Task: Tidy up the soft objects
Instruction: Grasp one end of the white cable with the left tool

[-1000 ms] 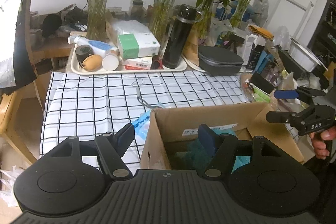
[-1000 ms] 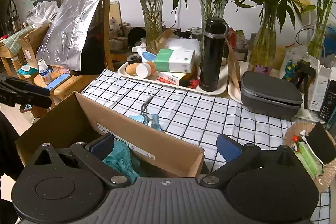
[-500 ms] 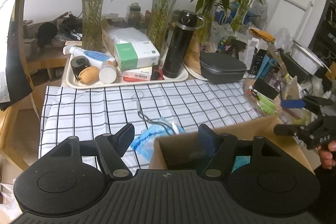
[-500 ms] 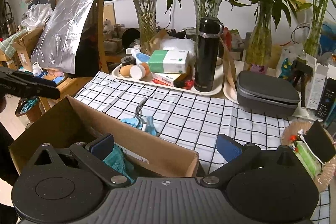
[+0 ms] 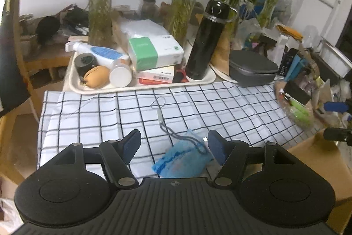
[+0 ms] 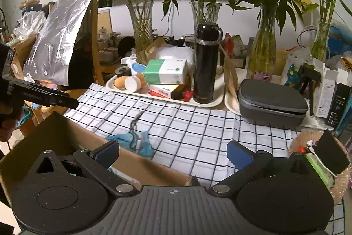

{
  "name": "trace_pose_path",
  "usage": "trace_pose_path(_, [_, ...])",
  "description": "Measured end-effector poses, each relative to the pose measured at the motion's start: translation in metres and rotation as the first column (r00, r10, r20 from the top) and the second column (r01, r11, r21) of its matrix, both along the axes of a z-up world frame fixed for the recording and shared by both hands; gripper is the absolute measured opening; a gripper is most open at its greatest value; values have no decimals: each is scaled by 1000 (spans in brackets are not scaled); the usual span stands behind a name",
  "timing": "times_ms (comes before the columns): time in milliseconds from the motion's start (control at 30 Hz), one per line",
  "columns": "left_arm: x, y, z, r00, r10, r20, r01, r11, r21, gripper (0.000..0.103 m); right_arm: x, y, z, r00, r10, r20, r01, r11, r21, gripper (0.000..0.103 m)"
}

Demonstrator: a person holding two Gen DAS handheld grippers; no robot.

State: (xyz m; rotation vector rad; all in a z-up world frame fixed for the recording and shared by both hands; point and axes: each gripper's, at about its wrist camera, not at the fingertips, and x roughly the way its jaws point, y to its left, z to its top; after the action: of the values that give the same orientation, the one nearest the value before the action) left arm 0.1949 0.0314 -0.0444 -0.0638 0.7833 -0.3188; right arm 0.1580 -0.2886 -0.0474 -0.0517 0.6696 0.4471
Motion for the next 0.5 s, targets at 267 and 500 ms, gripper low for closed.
trace_pose_path(267, [34, 7, -15, 999, -6, -49, 5, 1000, -19, 66, 21, -7, -8, 1000, -15, -5, 15, 1000, -22, 103])
trace_pose_path(500, [56, 2, -38, 998, -30, -60, 31, 999, 27, 66, 44, -12, -17, 999, -29, -18, 29, 999, -22, 103])
